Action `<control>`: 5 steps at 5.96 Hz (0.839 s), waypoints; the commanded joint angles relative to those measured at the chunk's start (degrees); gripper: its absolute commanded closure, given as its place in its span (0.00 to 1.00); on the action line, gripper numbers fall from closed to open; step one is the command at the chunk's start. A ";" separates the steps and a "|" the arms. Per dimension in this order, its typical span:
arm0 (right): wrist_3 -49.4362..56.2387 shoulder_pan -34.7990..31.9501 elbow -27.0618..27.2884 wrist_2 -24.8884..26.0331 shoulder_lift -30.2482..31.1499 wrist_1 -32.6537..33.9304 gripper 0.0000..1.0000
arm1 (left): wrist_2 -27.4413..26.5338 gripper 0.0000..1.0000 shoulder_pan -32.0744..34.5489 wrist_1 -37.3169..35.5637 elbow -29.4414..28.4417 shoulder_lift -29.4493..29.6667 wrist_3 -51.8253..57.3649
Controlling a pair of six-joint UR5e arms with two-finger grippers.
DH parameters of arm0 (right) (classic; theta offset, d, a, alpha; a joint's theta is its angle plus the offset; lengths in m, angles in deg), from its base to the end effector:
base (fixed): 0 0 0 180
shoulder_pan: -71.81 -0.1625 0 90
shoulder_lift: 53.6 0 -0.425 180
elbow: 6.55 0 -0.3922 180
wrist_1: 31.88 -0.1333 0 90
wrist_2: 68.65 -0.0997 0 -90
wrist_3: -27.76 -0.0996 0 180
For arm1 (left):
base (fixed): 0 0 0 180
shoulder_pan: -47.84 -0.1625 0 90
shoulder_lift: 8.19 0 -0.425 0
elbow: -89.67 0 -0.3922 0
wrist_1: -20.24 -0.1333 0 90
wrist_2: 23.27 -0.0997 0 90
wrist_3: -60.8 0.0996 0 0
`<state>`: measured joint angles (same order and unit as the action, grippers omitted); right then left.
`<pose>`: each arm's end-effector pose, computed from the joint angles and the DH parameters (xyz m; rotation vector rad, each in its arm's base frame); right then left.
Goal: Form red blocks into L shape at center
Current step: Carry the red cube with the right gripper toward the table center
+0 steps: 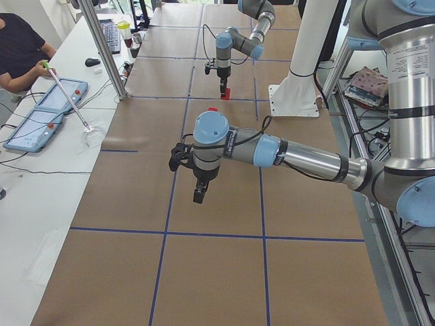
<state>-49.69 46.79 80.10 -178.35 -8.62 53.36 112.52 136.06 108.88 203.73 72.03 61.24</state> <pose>-0.6195 -0.3992 0.1946 -0.0491 -0.8634 0.0646 -0.0488 -0.4223 0.5300 0.2041 0.7984 0.1266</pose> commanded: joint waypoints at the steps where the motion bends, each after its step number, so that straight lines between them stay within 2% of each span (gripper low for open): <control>1: 0.11 0.85 -0.52 0.81 0.02 0.01 0.85 | 0.00 0.00 0.02 -0.13 0.29 -0.06 0.00; 2: -0.07 0.85 -1.13 0.98 -0.41 0.36 0.58 | 0.00 0.00 0.02 -0.13 0.29 -0.06 0.00; 3: -0.16 0.85 -2.44 1.16 -1.38 0.36 0.01 | 0.09 0.00 0.02 -0.04 0.29 -0.06 0.00; 5: 0.02 0.85 -2.11 1.08 -1.30 0.62 0.00 | 2.62 0.00 0.02 -0.22 0.29 -0.06 0.00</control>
<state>-49.75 47.64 77.89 -177.23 -9.90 53.84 113.72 136.09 108.74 204.02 71.97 61.24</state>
